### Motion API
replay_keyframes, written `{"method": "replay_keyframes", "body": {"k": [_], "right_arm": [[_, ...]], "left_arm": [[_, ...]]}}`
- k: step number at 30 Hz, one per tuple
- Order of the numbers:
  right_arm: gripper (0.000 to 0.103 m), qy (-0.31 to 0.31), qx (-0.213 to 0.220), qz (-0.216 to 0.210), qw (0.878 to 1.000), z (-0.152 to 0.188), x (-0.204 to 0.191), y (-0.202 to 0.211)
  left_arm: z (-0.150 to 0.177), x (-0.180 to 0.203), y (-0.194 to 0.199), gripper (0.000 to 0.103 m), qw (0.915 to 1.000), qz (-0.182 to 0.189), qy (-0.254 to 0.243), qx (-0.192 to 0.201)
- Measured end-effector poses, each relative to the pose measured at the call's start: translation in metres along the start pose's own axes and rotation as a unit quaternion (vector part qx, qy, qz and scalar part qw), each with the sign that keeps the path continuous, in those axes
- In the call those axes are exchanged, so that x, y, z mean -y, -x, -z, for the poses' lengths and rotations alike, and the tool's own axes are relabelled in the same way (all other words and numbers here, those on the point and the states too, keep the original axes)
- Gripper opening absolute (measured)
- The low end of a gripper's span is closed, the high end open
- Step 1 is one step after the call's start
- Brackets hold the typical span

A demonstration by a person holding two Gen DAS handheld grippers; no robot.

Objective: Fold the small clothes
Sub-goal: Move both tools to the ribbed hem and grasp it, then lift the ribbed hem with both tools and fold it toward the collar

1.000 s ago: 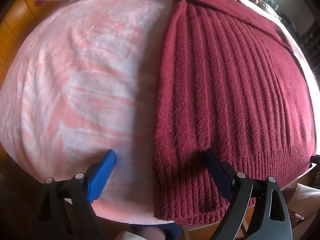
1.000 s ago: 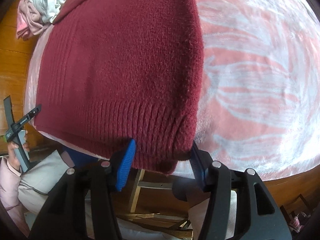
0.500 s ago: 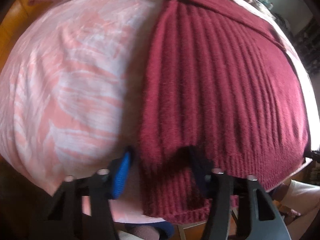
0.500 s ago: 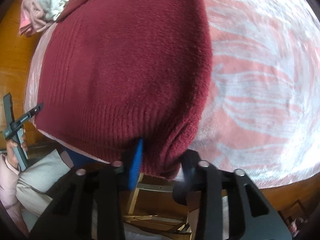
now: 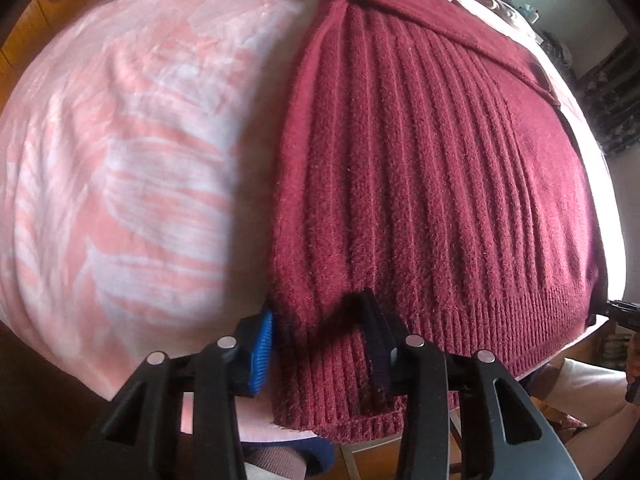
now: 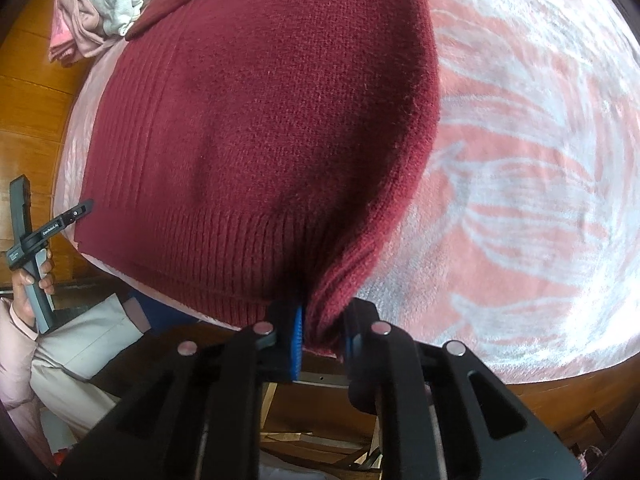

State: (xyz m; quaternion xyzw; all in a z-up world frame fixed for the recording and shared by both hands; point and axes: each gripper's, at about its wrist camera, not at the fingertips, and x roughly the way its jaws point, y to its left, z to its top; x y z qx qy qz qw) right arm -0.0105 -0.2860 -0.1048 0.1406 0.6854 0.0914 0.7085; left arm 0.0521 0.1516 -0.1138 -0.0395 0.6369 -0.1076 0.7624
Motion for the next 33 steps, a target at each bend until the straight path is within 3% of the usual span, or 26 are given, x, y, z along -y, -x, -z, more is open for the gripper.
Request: {"method": "replay_keyframes", "body": {"k": [2, 4, 8, 13, 20, 33], "right_arm": [[0.014, -0.002, 0.002, -0.006, 1.000, 0.000, 0.000, 0.001], [0.013, -0.003, 0.007, -0.018, 1.000, -0.002, 0.000, 0.006], [0.013, -0.001, 0.029, -0.047, 0.998, -0.005, -0.002, 0.022], [0.013, -0.004, 0.036, -0.065, 0.997, -0.006, 0.000, 0.029], [0.012, -0.051, 0.056, -0.105, 0.992, -0.029, 0.014, 0.051], [0.012, -0.099, 0.075, -0.079, 0.989, -0.128, 0.013, 0.068]], "left_arm": [[-0.001, -0.001, 0.000, 0.013, 0.9998, 0.021, 0.000, -0.002], [-0.002, -0.002, 0.007, 0.011, 0.9991, 0.042, 0.006, -0.001], [-0.008, 0.004, 0.027, 0.011, 0.9963, 0.083, 0.004, 0.022], [-0.012, 0.009, 0.038, 0.011, 0.9949, 0.096, 0.004, 0.031], [-0.034, -0.002, 0.060, 0.011, 0.9856, 0.149, 0.057, 0.055], [-0.124, -0.010, 0.049, 0.011, 0.9805, 0.130, 0.126, 0.077]]}}
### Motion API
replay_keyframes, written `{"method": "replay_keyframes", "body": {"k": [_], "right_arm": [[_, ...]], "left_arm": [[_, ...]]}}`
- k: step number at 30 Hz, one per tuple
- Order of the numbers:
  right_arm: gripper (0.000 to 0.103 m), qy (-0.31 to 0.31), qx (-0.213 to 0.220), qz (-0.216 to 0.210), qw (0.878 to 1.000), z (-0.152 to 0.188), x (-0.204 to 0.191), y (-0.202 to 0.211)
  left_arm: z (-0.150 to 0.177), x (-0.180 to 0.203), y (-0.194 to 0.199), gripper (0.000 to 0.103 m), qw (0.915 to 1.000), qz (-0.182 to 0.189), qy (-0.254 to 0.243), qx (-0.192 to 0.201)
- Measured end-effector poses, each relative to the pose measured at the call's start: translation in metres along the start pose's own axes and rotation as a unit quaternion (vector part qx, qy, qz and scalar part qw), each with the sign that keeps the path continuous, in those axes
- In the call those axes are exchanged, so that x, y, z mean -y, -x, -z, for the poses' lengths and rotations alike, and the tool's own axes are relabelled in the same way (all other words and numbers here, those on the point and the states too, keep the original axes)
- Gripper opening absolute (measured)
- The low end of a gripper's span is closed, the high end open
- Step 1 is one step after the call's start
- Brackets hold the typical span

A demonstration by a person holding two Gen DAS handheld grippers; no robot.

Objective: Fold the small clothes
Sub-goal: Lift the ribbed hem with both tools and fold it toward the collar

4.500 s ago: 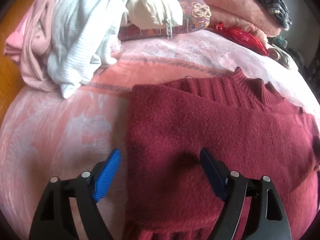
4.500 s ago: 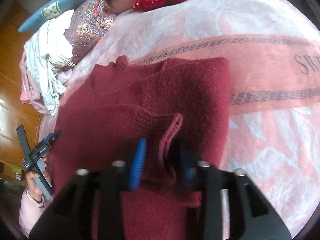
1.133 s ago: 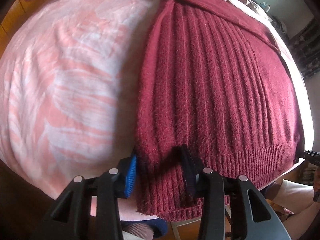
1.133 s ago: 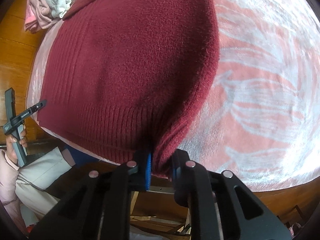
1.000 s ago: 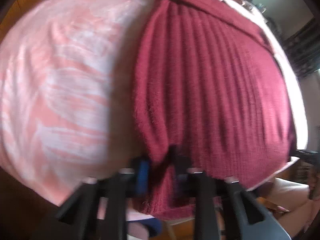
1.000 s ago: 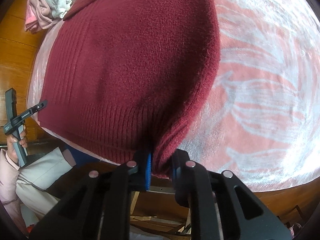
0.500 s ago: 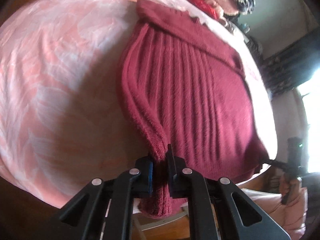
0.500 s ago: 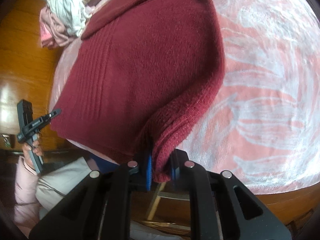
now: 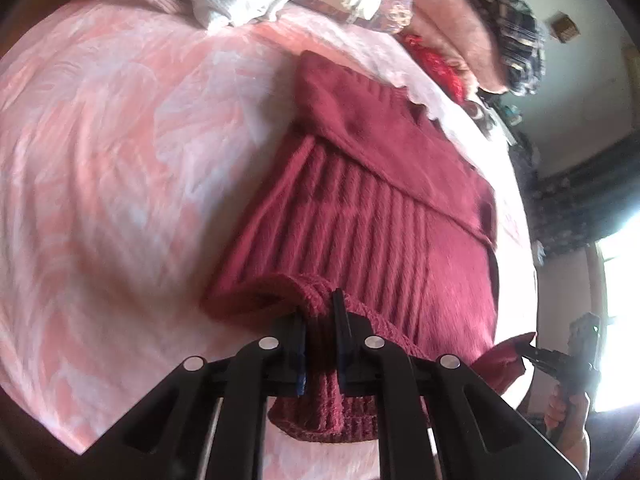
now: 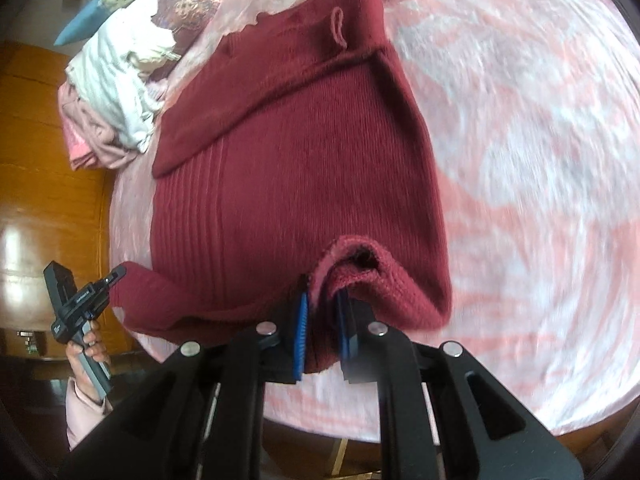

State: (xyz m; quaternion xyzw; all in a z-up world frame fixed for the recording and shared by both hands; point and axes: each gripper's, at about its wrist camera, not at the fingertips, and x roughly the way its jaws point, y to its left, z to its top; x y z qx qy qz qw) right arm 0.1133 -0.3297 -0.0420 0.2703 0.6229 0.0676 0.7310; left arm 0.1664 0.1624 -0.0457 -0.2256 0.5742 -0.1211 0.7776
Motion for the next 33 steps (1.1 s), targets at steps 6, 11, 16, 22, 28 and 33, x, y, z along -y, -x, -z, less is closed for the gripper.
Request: {"method": "replay_keyframes", "body": {"k": [6, 11, 16, 22, 28, 33], "right_arm": [[0.011, -0.029, -0.005, 0.033, 0.999, -0.034, 0.008, -0.022], [0.013, -0.057, -0.017, 0.022, 0.998, -0.052, 0.029, -0.034], [0.022, -0.070, -0.020, -0.009, 0.997, -0.060, 0.046, -0.038], [0.044, -0.058, 0.027, 0.003, 0.998, -0.074, 0.070, -0.010], [0.051, 0.068, 0.043, -0.015, 0.997, -0.076, 0.042, 0.011], [0.052, 0.146, 0.013, -0.006, 0.989, -0.070, 0.010, -0.012]], "left_arm": [[-0.030, -0.002, -0.033, 0.011, 0.9993, -0.023, 0.027, -0.011], [-0.048, -0.004, -0.062, 0.013, 0.9984, -0.040, 0.035, -0.022], [-0.059, -0.008, -0.068, 0.024, 0.9981, -0.030, 0.037, -0.038], [-0.075, -0.013, -0.026, 0.055, 0.9982, -0.047, -0.005, 0.036], [-0.083, 0.010, -0.015, 0.065, 0.9926, -0.056, -0.083, 0.068], [-0.073, 0.038, -0.045, 0.074, 0.9770, -0.104, -0.178, 0.055]]}}
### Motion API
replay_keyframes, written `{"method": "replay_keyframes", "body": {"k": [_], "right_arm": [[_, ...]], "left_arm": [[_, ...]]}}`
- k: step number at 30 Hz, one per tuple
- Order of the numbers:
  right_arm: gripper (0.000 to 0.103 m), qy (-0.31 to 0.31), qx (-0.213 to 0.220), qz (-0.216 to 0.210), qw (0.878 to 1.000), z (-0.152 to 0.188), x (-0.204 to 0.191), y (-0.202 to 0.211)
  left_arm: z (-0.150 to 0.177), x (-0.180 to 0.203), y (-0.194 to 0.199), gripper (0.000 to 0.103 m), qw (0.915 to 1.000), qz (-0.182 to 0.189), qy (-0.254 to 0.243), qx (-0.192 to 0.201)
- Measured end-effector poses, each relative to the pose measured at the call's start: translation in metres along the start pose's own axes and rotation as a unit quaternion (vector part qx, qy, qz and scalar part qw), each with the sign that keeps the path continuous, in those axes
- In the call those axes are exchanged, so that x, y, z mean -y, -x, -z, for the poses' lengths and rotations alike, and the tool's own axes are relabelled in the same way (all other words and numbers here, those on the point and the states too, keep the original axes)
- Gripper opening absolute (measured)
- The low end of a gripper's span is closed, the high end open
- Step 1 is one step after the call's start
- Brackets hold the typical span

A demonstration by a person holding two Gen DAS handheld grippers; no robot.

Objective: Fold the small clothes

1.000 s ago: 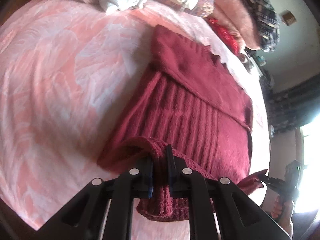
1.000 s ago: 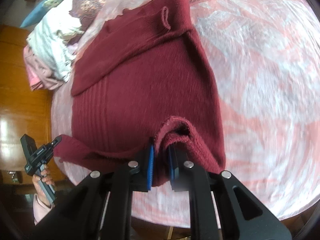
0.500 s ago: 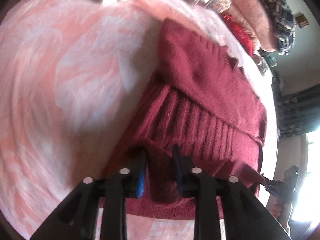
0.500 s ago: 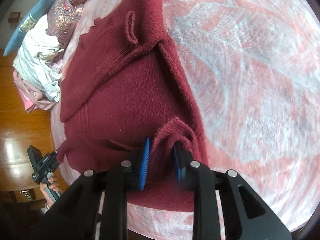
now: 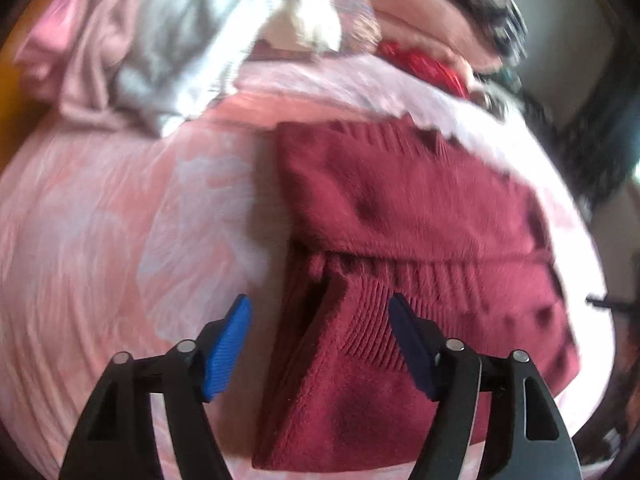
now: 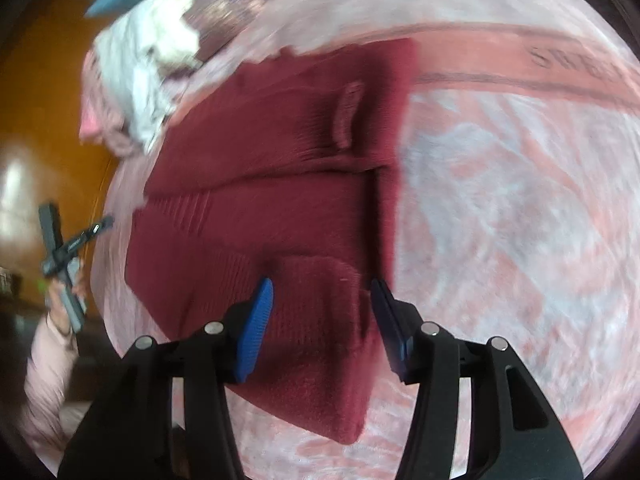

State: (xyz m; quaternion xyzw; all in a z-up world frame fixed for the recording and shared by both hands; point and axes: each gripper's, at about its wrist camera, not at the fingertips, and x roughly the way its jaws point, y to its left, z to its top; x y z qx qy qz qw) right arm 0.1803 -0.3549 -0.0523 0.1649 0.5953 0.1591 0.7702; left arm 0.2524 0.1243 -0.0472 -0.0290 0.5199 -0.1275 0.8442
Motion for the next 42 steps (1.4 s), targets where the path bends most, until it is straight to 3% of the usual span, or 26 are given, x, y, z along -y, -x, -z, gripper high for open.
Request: {"method": "replay_keyframes", "body": {"k": [2, 6, 15, 17, 20, 21, 22, 23, 24, 28, 31, 35, 37, 40, 42], "right_arm": [[0.052, 0.011, -0.016, 0.005, 1.000, -0.001, -0.002, -0.012], [0.064, 0.042, -0.034, 0.043, 0.998, -0.005, -0.005, -0.032], [0.075, 0.126, -0.073, 0.075, 0.986, 0.002, -0.012, -0.061], [0.070, 0.144, -0.072, 0.080, 0.984, 0.005, -0.016, -0.063], [0.047, 0.173, -0.069, 0.077, 0.979, 0.011, -0.022, -0.060], [0.033, 0.175, -0.069, 0.064, 0.980, 0.011, -0.024, -0.058], [0.021, 0.172, -0.069, 0.050, 0.981, 0.012, -0.024, -0.056], [0.017, 0.171, -0.069, 0.041, 0.982, 0.012, -0.025, -0.055], [0.014, 0.176, -0.066, 0.032, 0.982, 0.014, -0.027, -0.053], [0.013, 0.169, -0.063, 0.024, 0.983, 0.016, -0.021, -0.050], [0.022, 0.144, -0.067, 0.021, 0.987, 0.014, -0.010, -0.053], [0.022, 0.134, -0.071, 0.024, 0.988, 0.012, -0.013, -0.061], [0.014, 0.124, -0.069, 0.015, 0.990, 0.013, -0.016, -0.059], [0.012, 0.108, -0.057, -0.005, 0.992, 0.012, -0.011, -0.047], [0.011, 0.102, -0.044, -0.023, 0.994, 0.010, -0.010, -0.034]], "left_arm": [[0.003, 0.009, -0.012, 0.074, 0.9996, -0.009, -0.025, -0.010], [0.009, 0.019, -0.033, 0.076, 0.9980, -0.016, -0.053, -0.029], [0.015, 0.025, -0.059, 0.076, 0.9958, -0.022, -0.073, -0.051], [0.017, 0.028, -0.061, 0.070, 0.9958, -0.021, -0.074, -0.050], [0.019, 0.033, -0.059, 0.055, 0.9950, -0.025, -0.084, -0.048], [0.020, 0.035, -0.058, 0.052, 0.9946, -0.029, -0.088, -0.046], [0.021, 0.038, -0.057, 0.040, 0.9945, -0.025, -0.091, -0.046], [0.021, 0.040, -0.056, 0.028, 0.9945, -0.012, -0.091, -0.051], [0.022, 0.042, -0.055, 0.026, 0.9946, -0.011, -0.091, -0.050], [0.024, 0.043, -0.054, 0.020, 0.9940, -0.020, -0.098, -0.043], [0.022, 0.038, -0.056, 0.023, 0.9956, -0.013, -0.080, -0.047], [0.022, 0.041, -0.060, 0.027, 0.9945, -0.026, -0.089, -0.048], [0.022, 0.041, -0.059, 0.020, 0.9950, -0.022, -0.084, -0.049], [0.021, 0.039, -0.051, 0.009, 0.9970, -0.014, -0.066, -0.039], [0.019, 0.037, -0.042, 0.008, 0.9979, -0.009, -0.058, -0.027]]}}
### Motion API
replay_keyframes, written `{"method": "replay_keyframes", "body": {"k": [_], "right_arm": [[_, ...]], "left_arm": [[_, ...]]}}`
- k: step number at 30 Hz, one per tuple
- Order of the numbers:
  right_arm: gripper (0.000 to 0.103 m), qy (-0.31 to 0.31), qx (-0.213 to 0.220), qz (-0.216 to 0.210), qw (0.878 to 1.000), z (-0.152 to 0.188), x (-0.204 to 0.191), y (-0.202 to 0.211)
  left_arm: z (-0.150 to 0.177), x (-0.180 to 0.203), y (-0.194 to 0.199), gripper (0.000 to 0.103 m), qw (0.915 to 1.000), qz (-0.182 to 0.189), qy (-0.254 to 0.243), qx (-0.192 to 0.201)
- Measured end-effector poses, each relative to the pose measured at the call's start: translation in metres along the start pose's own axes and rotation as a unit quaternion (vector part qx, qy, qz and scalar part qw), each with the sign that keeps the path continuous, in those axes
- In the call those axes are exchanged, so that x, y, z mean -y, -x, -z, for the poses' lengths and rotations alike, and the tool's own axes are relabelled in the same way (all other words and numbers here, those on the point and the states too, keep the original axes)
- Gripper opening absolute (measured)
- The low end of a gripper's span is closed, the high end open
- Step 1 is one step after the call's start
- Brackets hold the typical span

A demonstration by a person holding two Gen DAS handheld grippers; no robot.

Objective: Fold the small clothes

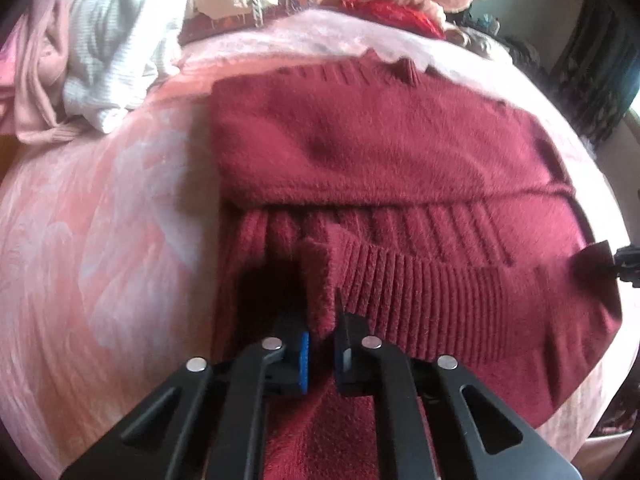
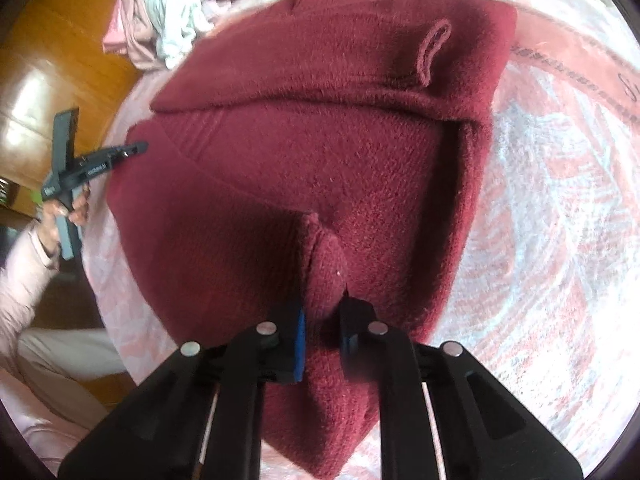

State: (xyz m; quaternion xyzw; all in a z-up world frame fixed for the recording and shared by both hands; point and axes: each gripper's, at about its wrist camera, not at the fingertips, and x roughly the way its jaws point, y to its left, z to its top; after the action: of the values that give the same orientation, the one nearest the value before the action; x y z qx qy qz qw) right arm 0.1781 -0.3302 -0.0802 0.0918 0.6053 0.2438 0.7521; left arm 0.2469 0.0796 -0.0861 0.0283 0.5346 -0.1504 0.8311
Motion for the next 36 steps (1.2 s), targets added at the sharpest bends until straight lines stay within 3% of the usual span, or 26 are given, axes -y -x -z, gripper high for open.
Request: {"method": "replay_keyframes", "body": {"k": [5, 16, 29, 36], "right_arm": [[0.011, 0.004, 0.045, -0.020, 0.999, -0.005, -0.005, 0.032], [0.011, -0.023, 0.117, -0.011, 0.993, -0.050, 0.005, 0.070], [0.011, -0.067, 0.174, 0.010, 0.982, -0.132, 0.045, 0.070], [0.011, -0.105, 0.189, 0.017, 0.976, -0.181, 0.071, 0.046]], "left_arm": [[-0.009, -0.006, 0.026, 0.008, 0.9988, 0.024, 0.024, 0.037], [-0.059, -0.016, 0.062, 0.008, 0.9897, 0.020, 0.070, 0.123], [-0.134, -0.021, 0.032, 0.008, 0.9821, -0.015, 0.100, 0.159], [-0.176, -0.024, 0.005, 0.008, 0.9797, -0.050, 0.099, 0.167]]}}
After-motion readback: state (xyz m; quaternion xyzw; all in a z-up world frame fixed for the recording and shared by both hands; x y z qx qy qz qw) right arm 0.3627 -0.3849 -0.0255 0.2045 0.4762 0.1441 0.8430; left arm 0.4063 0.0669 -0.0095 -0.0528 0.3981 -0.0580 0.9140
